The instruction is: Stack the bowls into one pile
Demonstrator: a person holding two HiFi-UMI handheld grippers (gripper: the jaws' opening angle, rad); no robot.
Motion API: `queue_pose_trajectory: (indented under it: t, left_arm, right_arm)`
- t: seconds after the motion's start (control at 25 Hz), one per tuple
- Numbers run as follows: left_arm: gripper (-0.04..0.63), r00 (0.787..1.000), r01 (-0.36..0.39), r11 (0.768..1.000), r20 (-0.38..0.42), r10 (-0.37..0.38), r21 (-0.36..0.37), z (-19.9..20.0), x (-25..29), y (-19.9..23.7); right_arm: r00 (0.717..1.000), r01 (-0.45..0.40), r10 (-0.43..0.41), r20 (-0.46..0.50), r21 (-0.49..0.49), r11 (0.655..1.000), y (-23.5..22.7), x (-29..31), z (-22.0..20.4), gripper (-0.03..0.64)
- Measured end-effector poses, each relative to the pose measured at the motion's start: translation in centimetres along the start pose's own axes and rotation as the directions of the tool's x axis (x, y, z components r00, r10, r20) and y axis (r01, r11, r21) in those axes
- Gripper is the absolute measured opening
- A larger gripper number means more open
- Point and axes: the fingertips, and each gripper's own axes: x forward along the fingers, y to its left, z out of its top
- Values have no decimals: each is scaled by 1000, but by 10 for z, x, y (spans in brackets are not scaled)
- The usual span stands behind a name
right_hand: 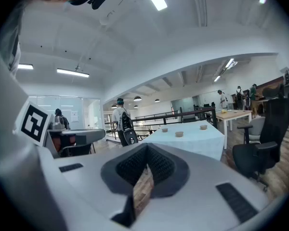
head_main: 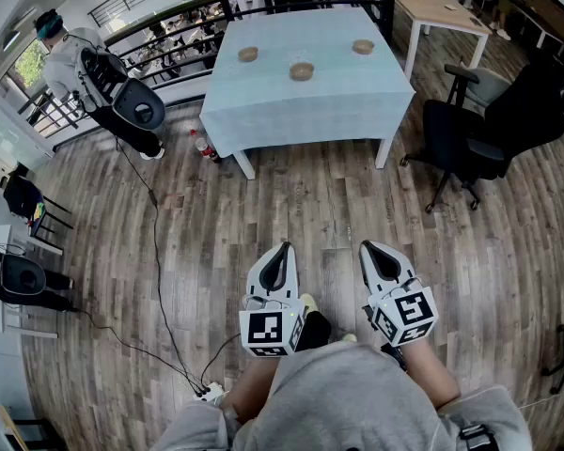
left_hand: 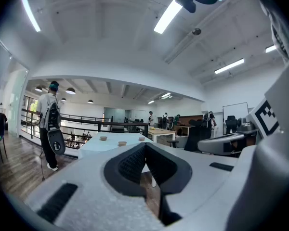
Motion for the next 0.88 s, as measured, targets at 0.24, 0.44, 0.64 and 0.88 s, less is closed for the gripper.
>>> queue_pose_trajectory:
  t: [0.24, 0.44, 0.64, 0.88]
  left_arm:
    - [18, 1000, -9, 1000, -6, 10, 25, 8, 36, 42]
    - [18, 1000, 0, 1000, -18, 1, 31, 10, 55, 66]
    - [18, 999, 8, 999, -38, -7, 34, 9, 70, 85]
    - [18, 999, 10, 1000, -47, -9, 18, 6, 73, 107]
  right_arm:
    - [1000, 4, -6, 28, 66, 998, -5, 52, 14, 26]
    - [1000, 13, -15, 27, 68, 998, -5, 83, 22, 26]
    - [1000, -6, 5, 27, 35, 999, 3, 110, 30, 26]
    - [998, 47, -48, 36, 35, 998, -5, 128, 39, 26]
